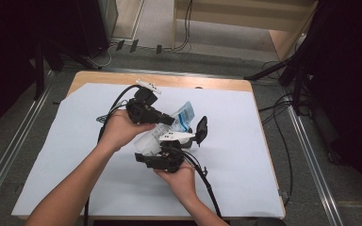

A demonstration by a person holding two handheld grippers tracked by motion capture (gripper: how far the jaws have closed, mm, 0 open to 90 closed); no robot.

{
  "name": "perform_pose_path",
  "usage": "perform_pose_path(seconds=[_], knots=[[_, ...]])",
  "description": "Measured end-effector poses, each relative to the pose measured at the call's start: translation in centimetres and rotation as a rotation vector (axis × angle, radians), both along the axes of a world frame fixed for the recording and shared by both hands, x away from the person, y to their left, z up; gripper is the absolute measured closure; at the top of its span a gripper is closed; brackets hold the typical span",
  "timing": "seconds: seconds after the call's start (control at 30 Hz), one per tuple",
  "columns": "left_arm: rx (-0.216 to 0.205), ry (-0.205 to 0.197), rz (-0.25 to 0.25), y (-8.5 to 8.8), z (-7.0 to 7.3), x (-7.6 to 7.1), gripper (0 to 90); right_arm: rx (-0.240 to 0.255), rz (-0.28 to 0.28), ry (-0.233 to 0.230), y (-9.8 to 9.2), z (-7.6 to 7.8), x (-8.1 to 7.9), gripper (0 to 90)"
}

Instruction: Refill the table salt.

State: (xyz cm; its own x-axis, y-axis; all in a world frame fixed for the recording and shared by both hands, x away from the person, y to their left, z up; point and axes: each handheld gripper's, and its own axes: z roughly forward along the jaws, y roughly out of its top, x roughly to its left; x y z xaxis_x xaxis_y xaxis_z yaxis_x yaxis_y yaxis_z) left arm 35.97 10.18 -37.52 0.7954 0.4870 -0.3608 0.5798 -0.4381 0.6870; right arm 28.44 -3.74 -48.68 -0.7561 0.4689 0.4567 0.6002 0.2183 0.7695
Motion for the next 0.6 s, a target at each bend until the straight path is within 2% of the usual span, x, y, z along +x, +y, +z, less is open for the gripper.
perform_pose_path(seconds=[0.6], knots=[[-0.020, -0.005, -0.019, 0.57, 0.38, -0.33, 90.0, -0.004, -0.010, -0.016, -0.33, 0.23, -0.36, 51.1]])
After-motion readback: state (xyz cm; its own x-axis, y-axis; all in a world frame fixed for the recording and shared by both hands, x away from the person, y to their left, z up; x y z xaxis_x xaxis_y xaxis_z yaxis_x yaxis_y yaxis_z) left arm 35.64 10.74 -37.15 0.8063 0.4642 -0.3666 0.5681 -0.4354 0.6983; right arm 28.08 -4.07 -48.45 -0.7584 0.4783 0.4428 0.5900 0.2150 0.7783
